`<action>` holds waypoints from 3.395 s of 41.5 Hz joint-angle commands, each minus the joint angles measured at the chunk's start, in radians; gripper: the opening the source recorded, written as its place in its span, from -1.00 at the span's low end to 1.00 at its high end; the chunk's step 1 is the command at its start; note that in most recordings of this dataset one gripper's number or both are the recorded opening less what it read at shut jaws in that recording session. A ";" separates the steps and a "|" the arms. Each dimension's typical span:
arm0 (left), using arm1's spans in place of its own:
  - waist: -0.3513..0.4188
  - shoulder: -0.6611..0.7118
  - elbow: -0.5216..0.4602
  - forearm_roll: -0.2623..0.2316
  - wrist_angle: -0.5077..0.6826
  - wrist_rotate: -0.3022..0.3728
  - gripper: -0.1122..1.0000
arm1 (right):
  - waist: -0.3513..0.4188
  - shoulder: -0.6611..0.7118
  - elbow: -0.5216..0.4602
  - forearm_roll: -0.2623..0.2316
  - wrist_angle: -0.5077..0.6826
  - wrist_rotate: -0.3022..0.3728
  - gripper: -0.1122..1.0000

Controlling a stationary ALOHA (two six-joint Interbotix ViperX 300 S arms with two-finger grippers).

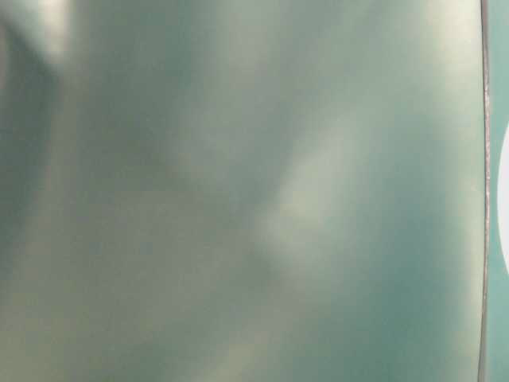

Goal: Scoop the yellow hexagonal prism block from the bowl with a spoon using the right arm.
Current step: 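Move the right gripper toward the pink spoon handle, then close the right gripper on the pink spoon handle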

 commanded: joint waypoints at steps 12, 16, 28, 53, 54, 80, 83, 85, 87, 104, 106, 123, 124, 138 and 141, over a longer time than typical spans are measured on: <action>0.008 0.017 -0.015 0.009 -0.031 -0.002 -0.81 | 0.006 0.002 -0.025 0.002 -0.006 0.002 -0.63; 0.009 0.015 -0.015 0.009 -0.031 -0.002 -0.81 | 0.014 0.005 -0.023 0.000 -0.008 0.002 -0.34; 0.008 0.015 -0.015 0.009 -0.031 0.002 -0.81 | 0.043 0.074 0.000 0.000 -0.051 0.003 0.15; 0.008 0.020 -0.012 0.009 -0.025 0.011 -0.81 | 0.078 0.380 0.143 0.017 -0.442 0.104 0.14; 0.009 0.020 -0.012 0.009 -0.025 0.011 -0.81 | 0.086 0.397 0.156 0.018 -0.479 0.112 0.14; 0.009 0.018 -0.011 0.009 -0.020 0.012 -0.81 | 0.350 0.965 0.247 0.267 -1.045 0.155 0.14; 0.009 0.020 -0.009 0.009 -0.017 0.012 -0.81 | 0.390 1.019 0.236 0.299 -1.078 0.155 0.14; 0.009 0.020 -0.009 0.009 -0.015 0.012 -0.81 | 0.414 1.052 0.225 0.319 -1.092 0.155 0.14; 0.009 0.020 -0.008 0.009 -0.012 0.012 -0.81 | 0.434 1.083 0.216 0.333 -1.101 0.155 0.14; 0.009 0.020 -0.008 0.011 -0.011 0.012 -0.81 | 0.488 1.155 0.209 0.407 -1.075 0.153 0.14; 0.009 0.020 -0.008 0.012 -0.011 0.012 -0.81 | 0.488 1.155 0.215 0.414 -1.071 0.152 0.14; 0.009 0.020 -0.008 0.012 -0.012 0.012 -0.81 | 0.488 1.155 0.225 0.423 -1.005 0.141 0.14; 0.009 0.020 -0.008 0.012 -0.012 0.012 -0.81 | 0.488 1.155 0.225 0.425 -1.003 0.141 0.14; 0.009 0.020 -0.008 0.012 -0.011 0.012 -0.81 | 0.488 1.155 0.224 0.423 -1.002 0.141 0.14; 0.009 0.020 -0.008 0.012 -0.011 0.012 -0.81 | 0.488 1.155 0.222 0.425 -1.003 0.141 0.12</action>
